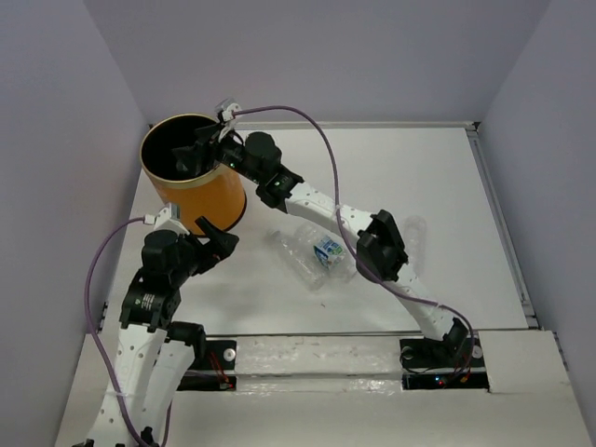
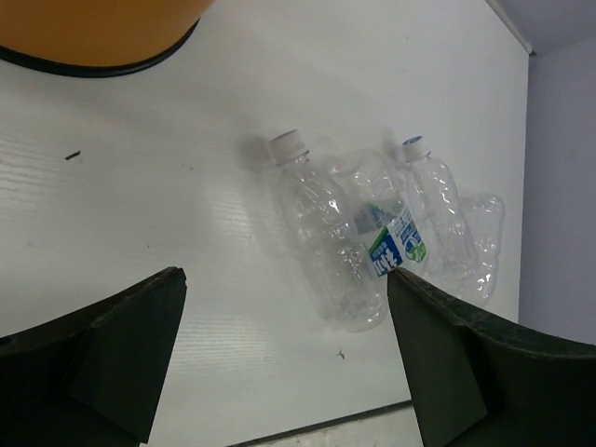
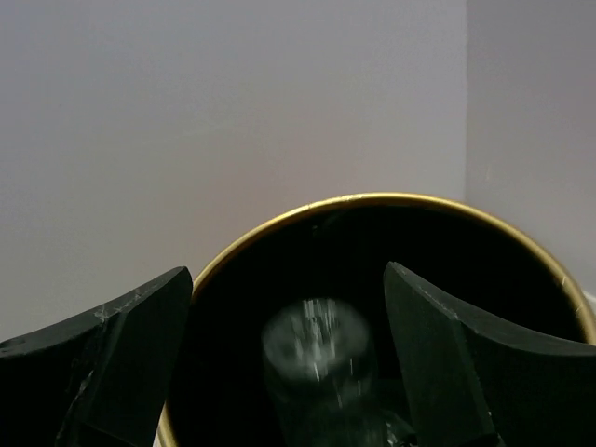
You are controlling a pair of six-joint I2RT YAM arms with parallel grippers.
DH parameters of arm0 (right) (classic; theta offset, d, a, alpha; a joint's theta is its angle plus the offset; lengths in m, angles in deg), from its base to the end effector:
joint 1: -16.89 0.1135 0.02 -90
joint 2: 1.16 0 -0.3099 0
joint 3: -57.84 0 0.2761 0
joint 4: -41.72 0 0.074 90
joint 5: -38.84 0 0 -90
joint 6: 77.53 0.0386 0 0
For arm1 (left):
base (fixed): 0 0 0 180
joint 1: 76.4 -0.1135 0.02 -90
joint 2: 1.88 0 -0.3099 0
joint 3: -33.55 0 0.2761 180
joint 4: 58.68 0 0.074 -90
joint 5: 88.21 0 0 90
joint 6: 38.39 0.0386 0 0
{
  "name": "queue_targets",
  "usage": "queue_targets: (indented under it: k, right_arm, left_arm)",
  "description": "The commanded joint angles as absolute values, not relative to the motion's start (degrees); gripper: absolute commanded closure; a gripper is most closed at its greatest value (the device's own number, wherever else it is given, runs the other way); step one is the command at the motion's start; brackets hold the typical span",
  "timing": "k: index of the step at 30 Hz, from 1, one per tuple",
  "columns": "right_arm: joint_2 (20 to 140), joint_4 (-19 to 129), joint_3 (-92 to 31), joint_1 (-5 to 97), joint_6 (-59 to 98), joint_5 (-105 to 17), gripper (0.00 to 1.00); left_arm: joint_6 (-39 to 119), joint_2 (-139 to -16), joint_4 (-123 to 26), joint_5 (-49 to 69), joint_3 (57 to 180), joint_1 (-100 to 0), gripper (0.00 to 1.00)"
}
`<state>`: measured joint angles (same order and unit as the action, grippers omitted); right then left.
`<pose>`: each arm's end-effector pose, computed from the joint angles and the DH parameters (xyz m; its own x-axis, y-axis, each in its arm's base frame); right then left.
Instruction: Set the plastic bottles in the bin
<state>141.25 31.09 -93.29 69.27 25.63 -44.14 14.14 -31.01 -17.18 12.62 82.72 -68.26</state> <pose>0.3896 0.5133 0.3816 0.0019 0.3727 -0.9280 -0.8801 0.4412 0.1754 0.1107 -0.0232 0.3180 -0.4774 -0.5353 -0.6968 0.0274 0.7835 -0.6207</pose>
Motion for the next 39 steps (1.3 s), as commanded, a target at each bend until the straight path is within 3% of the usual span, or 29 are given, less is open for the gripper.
queue_targets:
  k: [1,4,8,10,13,19,27,39]
  right_arm:
    - [127.62,29.82,-88.32,69.36,19.77,-45.54,0.09]
    - [116.99,30.63,-78.94,69.36,18.27,-45.36,0.09]
    - [101.35,31.15,-56.8,66.64,19.76,-46.68,0.14]
    - [93.17,33.26,-39.43,63.66,22.39,-47.47,0.19]
    - [86.57,37.37,-28.66,59.61,26.26,-47.03,0.21]
    - [74.18,46.61,-9.59,57.14,28.99,-47.21,0.16]
    - [66.78,50.93,1.69,56.62,29.87,-48.08,0.1]
    - [76.62,54.44,-2.78,56.61,26.62,-44.39,0.07]
  left_arm:
    - [11.54,-32.02,-23.09,19.36,81.35,-68.14,0.01]
    - [9.78,-33.6,-25.38,20.51,81.08,-67.53,0.01]
    - [8.02,-37.2,-30.29,18.15,78.63,-63.93,0.01]
    - [4.6,-40.63,-34.6,14.55,77.13,-57.53,0.01]
    - [0.73,-46.69,-40.48,8.14,77.12,-47.5,0.01]
    - [0.46,-62.15,-48.74,3.98,80.46,-42.56,0.01]
    - [0.55,-77.1,-52.02,2.4,85.12,-40.72,0.01]
    - [1.51,-85.73,-52.72,-2.43,87.23,-40.45,0.14]
